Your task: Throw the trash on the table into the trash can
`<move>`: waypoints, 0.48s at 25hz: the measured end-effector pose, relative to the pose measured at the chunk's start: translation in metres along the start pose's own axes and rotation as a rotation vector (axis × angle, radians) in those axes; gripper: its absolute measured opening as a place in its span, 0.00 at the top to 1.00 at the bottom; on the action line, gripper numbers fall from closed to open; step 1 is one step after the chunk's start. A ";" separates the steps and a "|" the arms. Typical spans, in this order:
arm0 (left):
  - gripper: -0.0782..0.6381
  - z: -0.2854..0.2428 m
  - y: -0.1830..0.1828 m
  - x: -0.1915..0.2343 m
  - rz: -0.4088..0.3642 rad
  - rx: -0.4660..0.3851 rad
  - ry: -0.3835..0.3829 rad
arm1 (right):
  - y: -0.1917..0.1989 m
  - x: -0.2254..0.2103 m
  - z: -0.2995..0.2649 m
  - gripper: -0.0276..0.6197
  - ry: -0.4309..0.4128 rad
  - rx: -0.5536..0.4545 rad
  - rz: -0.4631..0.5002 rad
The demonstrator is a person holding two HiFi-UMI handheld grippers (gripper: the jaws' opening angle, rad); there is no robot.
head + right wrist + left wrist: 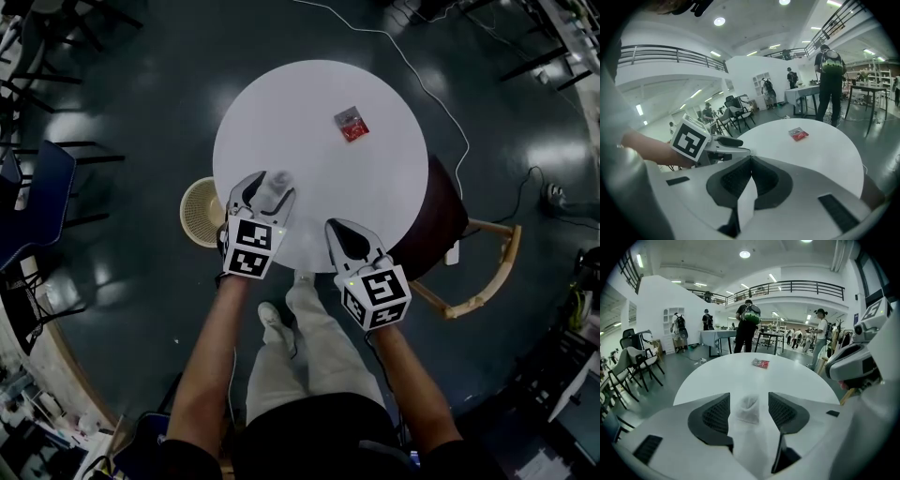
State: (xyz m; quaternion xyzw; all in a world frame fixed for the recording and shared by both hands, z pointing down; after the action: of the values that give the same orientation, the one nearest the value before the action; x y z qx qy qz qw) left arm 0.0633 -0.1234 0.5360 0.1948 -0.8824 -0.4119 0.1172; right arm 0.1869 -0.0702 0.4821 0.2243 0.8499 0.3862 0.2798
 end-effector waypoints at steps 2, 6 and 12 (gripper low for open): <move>0.53 -0.007 0.001 0.000 -0.011 0.017 -0.002 | 0.001 -0.002 -0.002 0.93 -0.002 0.004 -0.001; 0.53 -0.015 0.008 0.000 -0.042 0.067 -0.010 | 0.001 -0.001 -0.005 0.93 -0.007 0.008 -0.007; 0.54 -0.027 0.014 -0.004 -0.053 0.134 -0.032 | 0.006 -0.008 -0.004 0.93 -0.019 0.024 -0.023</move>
State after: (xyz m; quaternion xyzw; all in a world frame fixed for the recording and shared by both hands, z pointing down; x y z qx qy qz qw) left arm 0.0735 -0.1314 0.5634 0.2188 -0.9042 -0.3581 0.0791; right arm 0.1909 -0.0733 0.4917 0.2217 0.8542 0.3706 0.2895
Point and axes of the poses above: the fingertips, and each gripper's own axes: z backward along the fingers, x to its left, y out of its underside, the point moved 3 cm from there along z, backward along the fingers
